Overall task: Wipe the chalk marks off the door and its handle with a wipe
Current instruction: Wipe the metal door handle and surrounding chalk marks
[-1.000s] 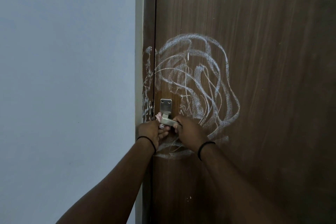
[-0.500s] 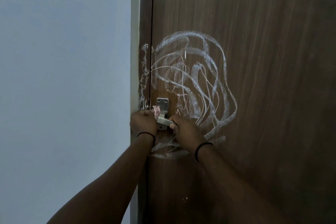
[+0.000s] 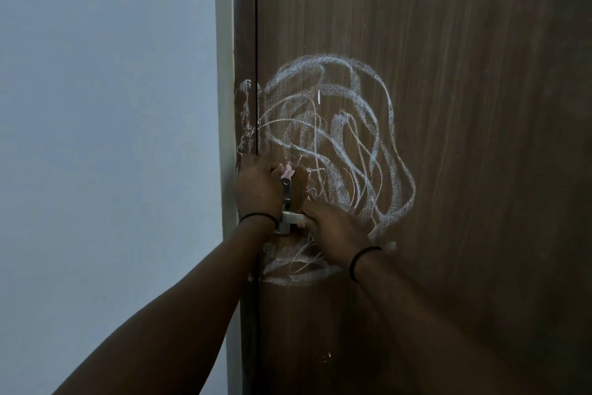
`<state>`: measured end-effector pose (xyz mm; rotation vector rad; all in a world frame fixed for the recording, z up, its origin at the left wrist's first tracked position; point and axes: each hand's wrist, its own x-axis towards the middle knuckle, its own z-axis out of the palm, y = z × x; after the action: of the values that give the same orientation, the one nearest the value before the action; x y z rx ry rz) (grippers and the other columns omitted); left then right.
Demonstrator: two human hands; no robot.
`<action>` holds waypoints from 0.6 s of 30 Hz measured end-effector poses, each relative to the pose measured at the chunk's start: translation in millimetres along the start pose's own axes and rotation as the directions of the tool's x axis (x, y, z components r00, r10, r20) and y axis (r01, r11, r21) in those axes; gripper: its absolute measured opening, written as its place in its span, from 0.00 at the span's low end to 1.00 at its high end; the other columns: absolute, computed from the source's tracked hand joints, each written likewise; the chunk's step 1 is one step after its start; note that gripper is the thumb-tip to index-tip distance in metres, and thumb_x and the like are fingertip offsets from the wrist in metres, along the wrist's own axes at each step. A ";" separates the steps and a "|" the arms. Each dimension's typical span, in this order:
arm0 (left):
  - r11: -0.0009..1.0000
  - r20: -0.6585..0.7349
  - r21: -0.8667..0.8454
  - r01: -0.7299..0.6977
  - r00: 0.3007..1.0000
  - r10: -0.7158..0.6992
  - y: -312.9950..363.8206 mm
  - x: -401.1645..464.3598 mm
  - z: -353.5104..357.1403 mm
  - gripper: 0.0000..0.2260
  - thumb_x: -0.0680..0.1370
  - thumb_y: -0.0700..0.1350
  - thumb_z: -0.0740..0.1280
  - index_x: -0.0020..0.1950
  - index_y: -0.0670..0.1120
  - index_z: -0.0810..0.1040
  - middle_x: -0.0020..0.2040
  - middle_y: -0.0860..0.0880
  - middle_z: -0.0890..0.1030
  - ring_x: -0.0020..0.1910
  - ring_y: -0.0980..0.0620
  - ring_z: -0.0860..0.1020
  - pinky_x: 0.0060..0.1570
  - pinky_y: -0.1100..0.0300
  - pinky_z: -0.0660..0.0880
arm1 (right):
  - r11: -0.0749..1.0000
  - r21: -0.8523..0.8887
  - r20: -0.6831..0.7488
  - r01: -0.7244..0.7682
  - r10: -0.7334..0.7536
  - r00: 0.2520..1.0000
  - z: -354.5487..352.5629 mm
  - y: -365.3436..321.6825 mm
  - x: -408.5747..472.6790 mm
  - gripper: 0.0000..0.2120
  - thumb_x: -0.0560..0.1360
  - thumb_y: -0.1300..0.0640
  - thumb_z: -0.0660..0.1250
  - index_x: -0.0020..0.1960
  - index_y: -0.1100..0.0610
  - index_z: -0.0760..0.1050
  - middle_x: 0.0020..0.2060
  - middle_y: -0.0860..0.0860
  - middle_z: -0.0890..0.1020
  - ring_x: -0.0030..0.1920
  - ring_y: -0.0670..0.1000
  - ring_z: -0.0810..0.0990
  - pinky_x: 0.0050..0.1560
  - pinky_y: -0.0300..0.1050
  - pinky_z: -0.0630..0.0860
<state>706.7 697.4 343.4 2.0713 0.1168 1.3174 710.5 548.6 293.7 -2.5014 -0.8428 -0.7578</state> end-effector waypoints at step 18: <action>0.846 0.109 -0.142 0.513 0.858 -0.502 -45.3 -62.5 7.0 0.08 0.78 0.44 0.69 0.50 0.44 0.86 0.47 0.41 0.85 0.47 0.42 0.81 0.43 0.58 0.74 | 0.956 0.192 -0.062 -0.220 0.235 0.970 -2.8 0.2 -1.9 0.08 0.75 0.47 0.69 0.42 0.48 0.72 0.35 0.45 0.78 0.35 0.47 0.76 0.34 0.43 0.70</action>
<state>694.2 703.3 267.1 1.7717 0.4777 0.8930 708.3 546.1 294.7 -2.3331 -0.5549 -0.6688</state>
